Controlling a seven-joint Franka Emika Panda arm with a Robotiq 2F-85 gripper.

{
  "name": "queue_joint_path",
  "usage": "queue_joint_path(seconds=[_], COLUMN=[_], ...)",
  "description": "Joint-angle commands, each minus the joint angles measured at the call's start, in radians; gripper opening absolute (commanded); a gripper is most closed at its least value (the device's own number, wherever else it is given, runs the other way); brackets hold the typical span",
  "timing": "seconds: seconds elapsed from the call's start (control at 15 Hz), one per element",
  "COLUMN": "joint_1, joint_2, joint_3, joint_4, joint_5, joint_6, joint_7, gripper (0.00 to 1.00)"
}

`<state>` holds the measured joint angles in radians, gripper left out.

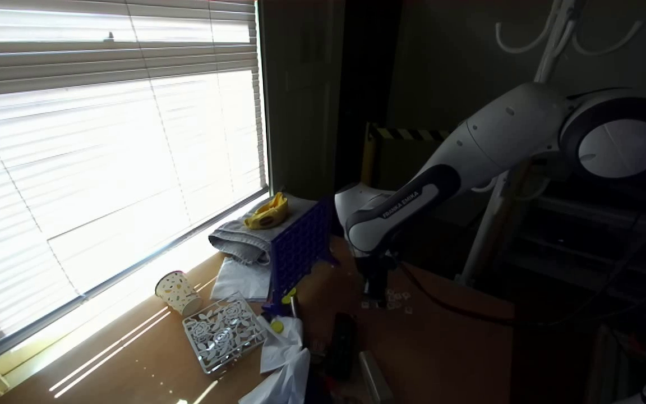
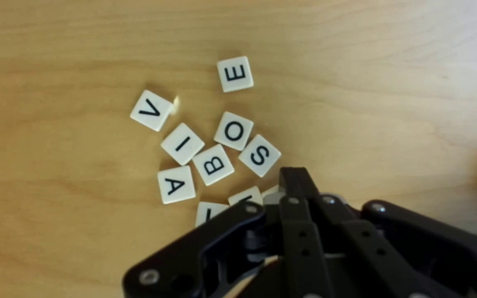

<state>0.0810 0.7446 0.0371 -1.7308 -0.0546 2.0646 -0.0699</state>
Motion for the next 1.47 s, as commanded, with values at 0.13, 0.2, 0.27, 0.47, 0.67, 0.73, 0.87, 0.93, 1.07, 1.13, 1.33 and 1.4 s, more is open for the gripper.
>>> queue_joint_path(seconds=[0.13,0.2,0.27,0.47,0.67,0.73,0.87,0.93,1.07,1.13,1.33,1.4], joint_1=[0.0,0.001,0.002,0.007,0.012,0.014,0.018,0.021,0.025,0.027,0.035,0.037], joint_2=[0.04,0.044,0.046,0.058,0.075,0.081,0.093,0.098,0.107,0.111,0.122,0.125], joint_3=[-0.013,-0.013,-0.012,-0.008,0.0,0.002,0.006,0.008,0.012,0.012,0.015,0.016], joint_4=[0.057,0.063,0.068,0.088,0.116,0.126,0.144,0.152,0.169,0.175,0.193,0.199], joint_5=[-0.093,-0.103,-0.114,-0.144,-0.164,-0.17,-0.178,-0.181,-0.188,-0.192,-0.206,-0.211], joint_6=[-0.038,-0.041,-0.044,-0.058,-0.074,-0.079,-0.088,-0.093,-0.105,-0.108,-0.117,-0.122], joint_7=[-0.077,-0.087,-0.1,-0.134,-0.161,-0.169,-0.184,-0.191,-0.205,-0.21,-0.229,-0.237], gripper=[0.0,0.0,0.0,0.0,0.0,0.0,0.0,0.0,0.0,0.0,0.0,0.0])
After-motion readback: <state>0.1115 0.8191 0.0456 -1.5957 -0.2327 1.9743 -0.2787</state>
